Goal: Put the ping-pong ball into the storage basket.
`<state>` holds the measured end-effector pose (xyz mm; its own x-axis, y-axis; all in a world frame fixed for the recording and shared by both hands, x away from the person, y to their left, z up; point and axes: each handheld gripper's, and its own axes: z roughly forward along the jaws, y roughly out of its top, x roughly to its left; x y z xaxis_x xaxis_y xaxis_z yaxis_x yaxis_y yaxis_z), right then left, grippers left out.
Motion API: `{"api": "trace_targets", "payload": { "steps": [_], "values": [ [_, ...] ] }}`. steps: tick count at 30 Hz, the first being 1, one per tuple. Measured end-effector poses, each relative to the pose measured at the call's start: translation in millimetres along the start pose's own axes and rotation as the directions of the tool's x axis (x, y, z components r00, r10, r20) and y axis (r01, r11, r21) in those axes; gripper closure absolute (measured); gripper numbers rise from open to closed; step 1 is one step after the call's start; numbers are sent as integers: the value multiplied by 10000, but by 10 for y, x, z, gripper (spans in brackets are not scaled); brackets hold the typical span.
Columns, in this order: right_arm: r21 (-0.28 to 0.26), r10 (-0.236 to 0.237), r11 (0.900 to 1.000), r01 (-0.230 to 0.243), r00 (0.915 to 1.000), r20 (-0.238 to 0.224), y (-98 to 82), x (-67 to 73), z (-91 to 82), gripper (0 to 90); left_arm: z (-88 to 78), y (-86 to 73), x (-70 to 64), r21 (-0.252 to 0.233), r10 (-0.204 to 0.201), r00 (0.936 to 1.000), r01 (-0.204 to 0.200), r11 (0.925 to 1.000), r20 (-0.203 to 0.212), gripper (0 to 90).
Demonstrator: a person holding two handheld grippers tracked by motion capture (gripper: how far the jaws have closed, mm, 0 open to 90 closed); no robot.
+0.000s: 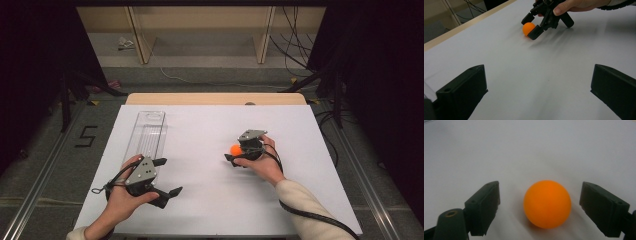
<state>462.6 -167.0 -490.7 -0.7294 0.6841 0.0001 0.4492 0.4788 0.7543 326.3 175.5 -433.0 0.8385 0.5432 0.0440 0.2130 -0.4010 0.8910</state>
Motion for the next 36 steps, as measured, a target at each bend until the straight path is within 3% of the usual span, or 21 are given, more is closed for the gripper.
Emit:
{"api": "trace_targets", "payload": {
  "steps": [26, 36],
  "values": [
    [110, 68, 9999, -69, 10000, 73, -26, -30, 6, 509, 0, -1, -2, 46, 56, 10000, -56, 10000, 52, 0],
    [2, 34, 10000, -34, 10000, 50, 0, -35, -17, 512, -3, 0, -2, 43, 60, 10000, -61, 10000, 53, 0]
  ]
}}
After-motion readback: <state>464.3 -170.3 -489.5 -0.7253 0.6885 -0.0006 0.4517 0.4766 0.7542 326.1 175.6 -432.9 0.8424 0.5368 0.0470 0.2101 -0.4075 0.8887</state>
